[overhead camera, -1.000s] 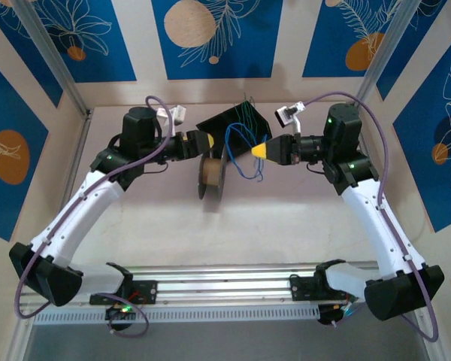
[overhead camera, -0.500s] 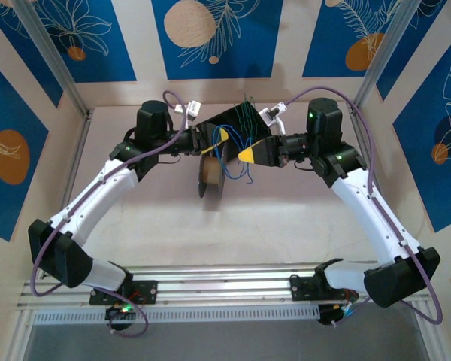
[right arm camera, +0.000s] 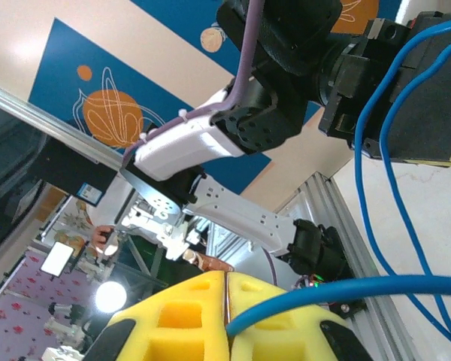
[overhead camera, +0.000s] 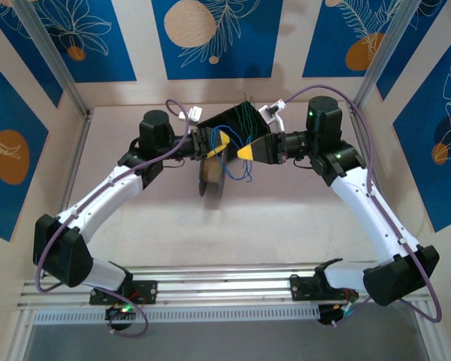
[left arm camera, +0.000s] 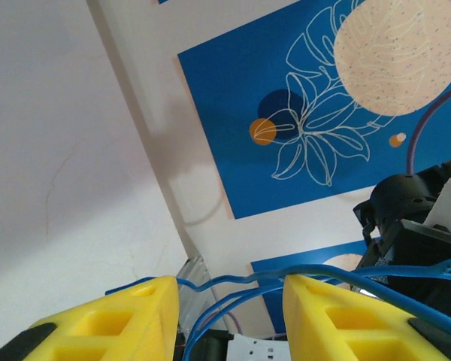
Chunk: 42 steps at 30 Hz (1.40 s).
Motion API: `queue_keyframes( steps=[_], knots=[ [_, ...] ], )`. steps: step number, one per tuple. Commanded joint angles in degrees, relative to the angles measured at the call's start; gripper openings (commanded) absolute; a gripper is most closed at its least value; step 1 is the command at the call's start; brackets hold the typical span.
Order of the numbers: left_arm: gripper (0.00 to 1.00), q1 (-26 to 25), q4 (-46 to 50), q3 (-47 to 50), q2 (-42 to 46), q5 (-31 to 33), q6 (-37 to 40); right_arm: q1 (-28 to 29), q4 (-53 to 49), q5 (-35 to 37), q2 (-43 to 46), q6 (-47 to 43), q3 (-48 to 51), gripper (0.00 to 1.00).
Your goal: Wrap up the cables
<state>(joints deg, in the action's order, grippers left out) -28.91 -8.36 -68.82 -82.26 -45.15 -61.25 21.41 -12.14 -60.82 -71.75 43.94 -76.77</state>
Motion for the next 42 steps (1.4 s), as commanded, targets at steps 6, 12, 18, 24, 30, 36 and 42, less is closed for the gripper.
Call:
queue_keyframes(
  steps=[6, 12, 18, 24, 30, 36, 42],
  knots=[
    [0.4, -3.27, -10.51, 1.65, -2.43, 1.7, -2.55, 0.05, 6.36, 0.93, -2.12, 8.73, 1.07, 0.0],
    [0.46, -3.7, -13.4, 3.47, -2.07, 4.16, -2.95, -0.35, 10.74, 1.05, -2.1, 12.95, 2.78, 0.0],
    [0.43, -3.71, -18.12, 5.33, -2.75, 5.49, -4.35, -0.93, 14.92, 0.47, -1.6, 17.08, 4.22, 0.0],
    [0.14, -3.79, -17.1, 4.62, -3.1, 6.94, -3.33, -1.44, 15.16, 0.18, -0.94, 18.01, 4.41, 0.0],
    [0.0, -3.7, -3.08, 1.55, -0.21, 11.98, 5.64, -2.93, 14.86, -0.16, 0.49, 18.88, 5.07, 0.0],
    [0.0, -1.36, 21.4, -6.39, 2.72, 23.55, 21.62, -6.62, 11.52, -1.86, 4.48, 18.19, 5.64, 0.0],
    [0.0, 4.67, 30.18, -11.3, 4.33, 27.11, 26.75, -12.31, 1.08, -1.78, 8.23, 12.79, 5.65, 0.0]
  ],
)
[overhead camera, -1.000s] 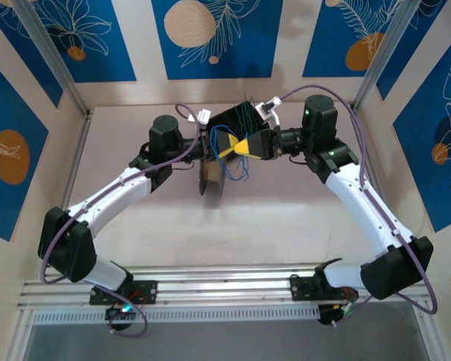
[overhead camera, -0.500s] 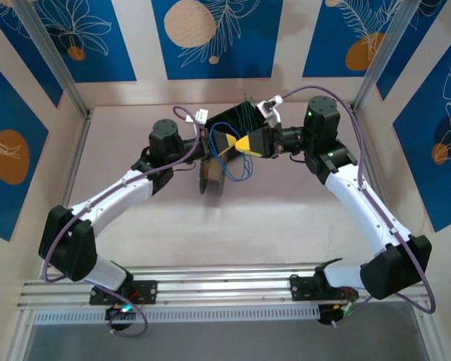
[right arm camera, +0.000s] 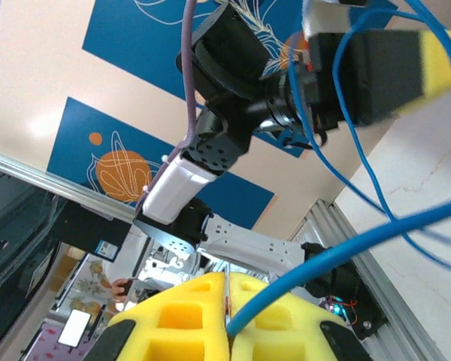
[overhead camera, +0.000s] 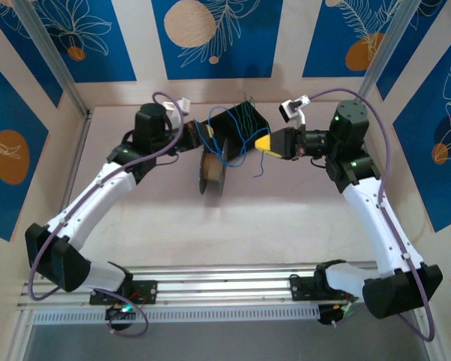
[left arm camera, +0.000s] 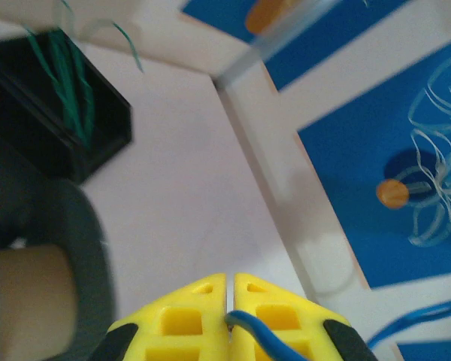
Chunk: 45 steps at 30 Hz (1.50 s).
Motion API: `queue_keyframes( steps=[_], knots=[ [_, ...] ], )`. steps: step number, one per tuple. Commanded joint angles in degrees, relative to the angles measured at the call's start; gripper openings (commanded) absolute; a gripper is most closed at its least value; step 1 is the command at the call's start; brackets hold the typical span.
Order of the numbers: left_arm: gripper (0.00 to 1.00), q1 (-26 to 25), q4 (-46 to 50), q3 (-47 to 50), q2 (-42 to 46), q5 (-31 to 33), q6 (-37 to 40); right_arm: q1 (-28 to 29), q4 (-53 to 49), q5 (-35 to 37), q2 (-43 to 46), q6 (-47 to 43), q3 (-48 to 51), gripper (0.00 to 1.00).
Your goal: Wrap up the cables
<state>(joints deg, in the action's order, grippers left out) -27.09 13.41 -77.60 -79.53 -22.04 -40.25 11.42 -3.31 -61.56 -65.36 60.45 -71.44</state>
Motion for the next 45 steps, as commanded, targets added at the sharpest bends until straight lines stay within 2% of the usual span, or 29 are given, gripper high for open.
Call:
queue_keyframes(
  steps=[1, 8, 15, 17, 21, 24, 27, 30, 34, 38, 41, 45],
  knots=[
    [0.0, 3.73, 8.69, -2.79, 2.04, 3.56, 5.84, -3.4, -9.77, -0.72, 2.13, -4.81, 0.25, 0.0],
    [0.0, 8.51, 11.22, -3.61, 5.29, 2.04, 6.94, -10.62, -11.72, -0.16, 4.12, -4.51, 3.32, 0.0],
    [0.0, 9.5, 11.35, -3.78, 6.15, -0.63, 6.86, -11.67, -10.96, 0.33, 3.75, -3.95, 4.29, 0.0],
    [0.0, 9.51, 11.38, -4.04, 6.27, -0.66, 7.16, -12.35, -15.4, 1.77, 3.59, -7.1, 3.36, 0.0],
    [0.0, 10.13, 13.52, -5.24, 6.51, 1.5, 8.99, -15.72, -34.27, 11.67, 2.11, -21.04, 0.0, 0.0],
    [0.0, 10.13, 16.94, -7.13, 6.44, 5.08, 11.84, -21.46, -36.96, 15.64, 1.56, -23.35, 3.11, 0.0],
    [0.0, 9.6, 17.37, -8.1, 6.06, 7.7, 13.65, -25.28, -32.14, 14.13, 0.59, -20.54, 7.93, 0.0],
    [0.0, 5.86, 15.23, -10.37, 4.35, 10.3, 17.28, -25.35, -27.78, 11.5, -1.49, -18.37, 9.65, 0.0],
    [0.0, -3.39, 12.98, -15.5, 1.94, 21.86, 26.49, -25.54, -29.88, 12.27, -2.68, -20.55, 8.23, 0.0],
    [0.0, -8.43, 9.43, -20.85, -2.39, 25.02, 30.79, -27.36, -31.84, 13.09, -2.73, -22.5, 7.65, 0.0],
    [0.0, -11.07, 6.0, -22.94, -5.71, 25.73, 32.67, -28.36, -31.67, 12.89, -2.9, -22.53, 7.59, 0.13],
    [0.0, -14.87, 1.91, -25.36, -10.23, 26.53, 33.95, -29.09, -32.46, 13.1, -2.6, -22.99, 6.53, 0.23]
  ],
)
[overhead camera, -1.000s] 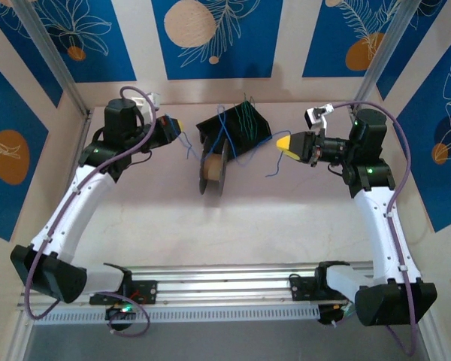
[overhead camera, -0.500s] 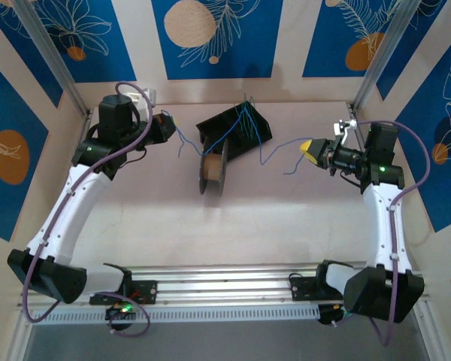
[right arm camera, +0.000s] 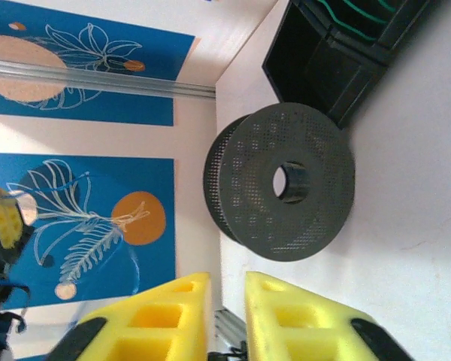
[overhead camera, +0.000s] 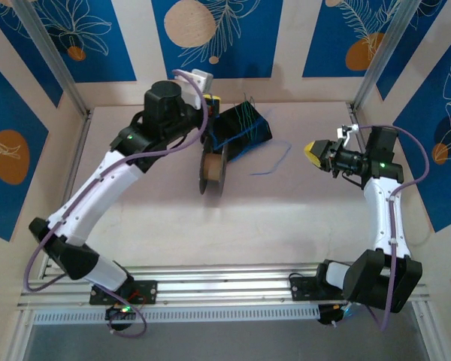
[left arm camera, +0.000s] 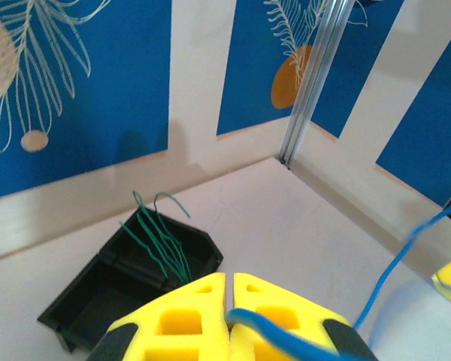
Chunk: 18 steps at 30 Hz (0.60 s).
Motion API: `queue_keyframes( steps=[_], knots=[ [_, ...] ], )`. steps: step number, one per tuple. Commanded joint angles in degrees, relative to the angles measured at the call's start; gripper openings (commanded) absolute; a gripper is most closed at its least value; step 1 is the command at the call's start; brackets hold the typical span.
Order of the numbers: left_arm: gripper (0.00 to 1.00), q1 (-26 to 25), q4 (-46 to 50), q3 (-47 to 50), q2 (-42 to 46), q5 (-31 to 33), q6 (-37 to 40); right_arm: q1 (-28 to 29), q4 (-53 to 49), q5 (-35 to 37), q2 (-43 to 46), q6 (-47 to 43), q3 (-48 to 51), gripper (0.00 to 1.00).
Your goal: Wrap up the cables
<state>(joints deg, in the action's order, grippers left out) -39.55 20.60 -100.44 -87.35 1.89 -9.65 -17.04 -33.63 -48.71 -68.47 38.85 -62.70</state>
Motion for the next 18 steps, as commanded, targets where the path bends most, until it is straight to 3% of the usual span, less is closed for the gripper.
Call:
queue_keyframes(
  steps=[1, 10, 18],
  knots=[
    [0.0, -3.21, -6.32, -2.89, -3.28, 3.1, 3.58, -0.86, -2.5, 0.37, 0.84, -1.5, -2.56, 0.27],
    [0.0, -10.03, -10.24, -10.1, -11.18, 7.19, 6.49, -1.59, -1.31, -5.08, 8.05, 1.89, -9.51, 0.62],
    [0.0, -15.34, -12.02, -12.16, -14.41, 13.2, 12.72, 4.46, 1.89, -10.5, 10.13, 5.25, -20.51, 0.61]
  ],
)
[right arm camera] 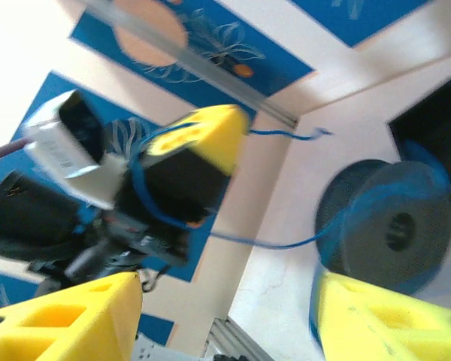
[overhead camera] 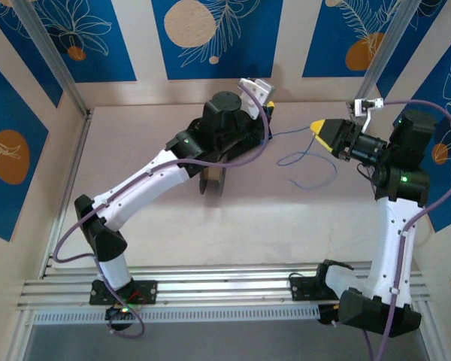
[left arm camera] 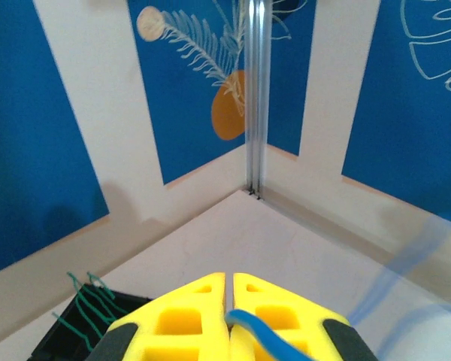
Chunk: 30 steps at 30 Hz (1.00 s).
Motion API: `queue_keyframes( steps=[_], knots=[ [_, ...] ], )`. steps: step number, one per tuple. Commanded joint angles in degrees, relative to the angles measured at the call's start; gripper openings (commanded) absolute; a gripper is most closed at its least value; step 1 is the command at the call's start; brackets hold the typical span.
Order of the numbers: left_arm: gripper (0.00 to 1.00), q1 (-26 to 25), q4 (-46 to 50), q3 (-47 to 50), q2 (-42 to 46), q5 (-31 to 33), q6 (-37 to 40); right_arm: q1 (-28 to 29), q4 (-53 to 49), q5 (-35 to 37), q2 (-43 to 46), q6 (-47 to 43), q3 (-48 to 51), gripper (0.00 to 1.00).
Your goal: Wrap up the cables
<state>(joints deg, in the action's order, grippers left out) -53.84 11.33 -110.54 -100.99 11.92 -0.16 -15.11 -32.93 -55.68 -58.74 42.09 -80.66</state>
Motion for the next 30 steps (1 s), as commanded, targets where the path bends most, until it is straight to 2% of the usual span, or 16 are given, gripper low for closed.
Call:
queue_keyframes(
  steps=[1, 4, 7, 11, 15, 19, 23, 27, 30],
  knots=[
    [0.0, -1.34, -2.97, -2.07, -0.86, 3.52, 3.37, 3.61, 1.05, -3.26, 0.46, 2.29, -3.72, 0.6],
    [0.0, -1.53, -2.99, -2.14, -1.0, 3.8, 3.33, 4.93, 0.44, -1.6, 0.53, 2.35, -5.97, 0.6],
    [0.0, -1.52, -2.2, -2.14, -0.81, 3.37, 2.35, 6.9, 4.4, -1.68, 0.09, 5.22, -5.24, 0.58],
    [0.0, -1.55, 1.55, -3.89, -0.78, 3.37, -0.73, 10.32, 3.7, -0.22, 0.27, 2.14, -5.8, 0.57],
    [0.0, -1.48, 0.44, -0.49, 1.61, 2.73, -2.77, 12.02, 7.31, -0.39, 1.25, 3.61, -6.51, 0.6],
    [0.0, -1.02, -3.47, 4.57, 4.54, 3.01, -4.61, 13.51, 5.97, -1.29, -2.52, 6.06, -8.07, 0.47],
    [0.0, 0.45, 4.62, -0.62, 3.55, 1.79, -12.22, 19.55, 5.12, 3.05, -1.81, -3.13, -5.71, 0.46],
    [0.0, 1.55, 11.17, -4.48, 2.65, -1.53, -20.36, 23.55, 7.12, 6.1, -1.05, -8.72, -2.42, 0.4],
    [0.0, 2.6, 14.02, -5.1, 3.12, -3.75, -25.71, 27.81, 5.6, 12.29, -1.25, -14.03, -1.33, 0.37]
  ],
)
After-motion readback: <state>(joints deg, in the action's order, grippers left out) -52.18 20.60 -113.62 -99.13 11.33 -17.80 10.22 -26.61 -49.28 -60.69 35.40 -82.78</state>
